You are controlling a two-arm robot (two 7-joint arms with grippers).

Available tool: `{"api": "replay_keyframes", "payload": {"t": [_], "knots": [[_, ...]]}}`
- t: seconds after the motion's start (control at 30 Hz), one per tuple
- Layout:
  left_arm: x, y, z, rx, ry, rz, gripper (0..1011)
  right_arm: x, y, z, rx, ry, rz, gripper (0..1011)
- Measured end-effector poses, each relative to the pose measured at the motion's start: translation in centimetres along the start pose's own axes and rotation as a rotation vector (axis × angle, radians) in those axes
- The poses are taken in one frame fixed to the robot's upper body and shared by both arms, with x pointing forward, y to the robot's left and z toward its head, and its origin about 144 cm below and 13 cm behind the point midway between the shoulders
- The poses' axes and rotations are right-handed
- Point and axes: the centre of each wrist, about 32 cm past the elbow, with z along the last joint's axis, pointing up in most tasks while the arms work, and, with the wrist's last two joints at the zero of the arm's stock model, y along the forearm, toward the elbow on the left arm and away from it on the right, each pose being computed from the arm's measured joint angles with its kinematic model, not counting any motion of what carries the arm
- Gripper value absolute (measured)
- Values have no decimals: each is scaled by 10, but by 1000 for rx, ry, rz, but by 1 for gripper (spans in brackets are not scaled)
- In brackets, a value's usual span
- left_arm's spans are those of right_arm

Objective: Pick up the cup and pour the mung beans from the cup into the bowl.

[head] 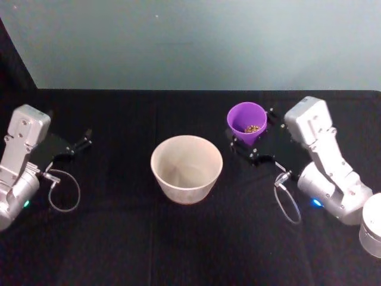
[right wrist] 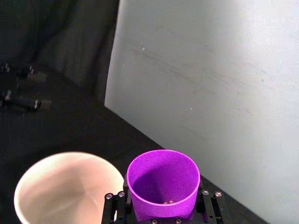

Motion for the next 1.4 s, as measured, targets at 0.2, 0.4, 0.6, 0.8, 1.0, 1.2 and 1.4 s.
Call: {"api": "replay_keyframes", "payload": {"t": [0.2, 0.4, 0.6, 0.8, 1.0, 1.2, 1.4], "knots": [[0, 0, 0, 0, 0, 0, 1000, -4, 5, 14, -43, -152, 26, 735], [0, 0, 0, 0, 0, 0, 1000, -7, 10, 25, -89, -291, 46, 736], [0, 0, 0, 0, 0, 0, 1000, -13, 15, 35, -128, -417, 68, 735], [0, 0, 0, 0, 0, 0, 1000, -18, 20, 43, -152, -538, 86, 735], [0, 0, 0, 0, 0, 0, 1000, -22, 28, 51, -173, -663, 107, 735], [0, 0, 0, 0, 0, 0, 1000, -26, 33, 56, -189, -760, 129, 735], [0, 0, 0, 0, 0, 0, 1000, -30, 40, 60, -206, -868, 148, 735]]}}
